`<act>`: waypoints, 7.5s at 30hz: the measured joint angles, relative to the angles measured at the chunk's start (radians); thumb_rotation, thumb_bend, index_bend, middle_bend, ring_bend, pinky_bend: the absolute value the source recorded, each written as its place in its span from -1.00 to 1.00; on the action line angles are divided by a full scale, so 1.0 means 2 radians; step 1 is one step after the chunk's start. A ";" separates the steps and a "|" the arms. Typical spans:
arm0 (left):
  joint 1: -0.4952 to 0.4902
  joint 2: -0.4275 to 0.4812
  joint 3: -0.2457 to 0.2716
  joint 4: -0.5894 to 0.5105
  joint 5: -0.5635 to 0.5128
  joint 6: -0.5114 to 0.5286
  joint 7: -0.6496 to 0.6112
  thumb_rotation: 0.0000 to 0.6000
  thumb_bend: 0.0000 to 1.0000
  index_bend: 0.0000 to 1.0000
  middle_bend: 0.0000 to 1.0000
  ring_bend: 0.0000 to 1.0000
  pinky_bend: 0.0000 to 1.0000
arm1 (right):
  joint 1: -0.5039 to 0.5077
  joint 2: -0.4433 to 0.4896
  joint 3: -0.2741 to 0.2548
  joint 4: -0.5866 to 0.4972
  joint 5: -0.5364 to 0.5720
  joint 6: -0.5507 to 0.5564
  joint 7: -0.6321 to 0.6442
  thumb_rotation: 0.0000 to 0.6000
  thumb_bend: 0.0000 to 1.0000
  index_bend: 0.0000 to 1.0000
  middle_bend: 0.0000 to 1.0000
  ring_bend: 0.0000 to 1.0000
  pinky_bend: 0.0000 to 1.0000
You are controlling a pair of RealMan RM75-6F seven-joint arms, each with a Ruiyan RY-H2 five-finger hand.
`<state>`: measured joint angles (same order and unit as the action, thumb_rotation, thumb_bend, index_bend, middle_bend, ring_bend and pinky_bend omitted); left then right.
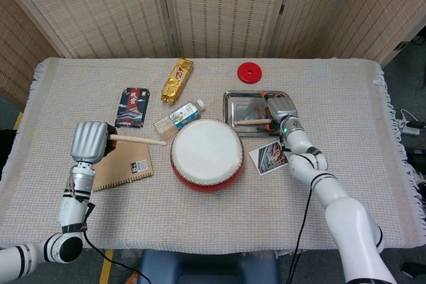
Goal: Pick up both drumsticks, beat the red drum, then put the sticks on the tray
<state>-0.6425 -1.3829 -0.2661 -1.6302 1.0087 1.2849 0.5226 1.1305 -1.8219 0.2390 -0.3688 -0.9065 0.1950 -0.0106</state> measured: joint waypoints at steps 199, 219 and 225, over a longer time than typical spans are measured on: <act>-0.106 -0.048 -0.024 -0.053 -0.114 0.039 0.145 1.00 -0.39 -1.00 -1.00 -1.00 -0.68 | -0.011 0.294 -0.034 -0.606 0.217 0.356 -0.313 1.00 -0.52 1.00 0.79 0.51 0.59; -0.069 -0.016 -0.014 -0.035 -0.112 0.022 0.090 1.00 -0.39 -1.00 -1.00 -1.00 -0.69 | -0.002 0.109 -0.077 -0.258 0.213 0.231 -0.323 1.00 -0.52 0.99 0.79 0.31 0.55; -0.063 -0.014 -0.014 -0.027 -0.112 0.017 0.077 1.00 -0.39 -1.00 -1.00 -1.00 -0.69 | 0.008 0.064 -0.074 -0.194 0.224 0.208 -0.348 1.00 -0.53 0.66 0.62 0.13 0.46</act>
<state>-0.7692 -1.4109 -0.2935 -1.6841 0.7853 1.3182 0.6758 1.1465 -1.6946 0.0917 -0.7559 -0.4579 0.6108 -0.7069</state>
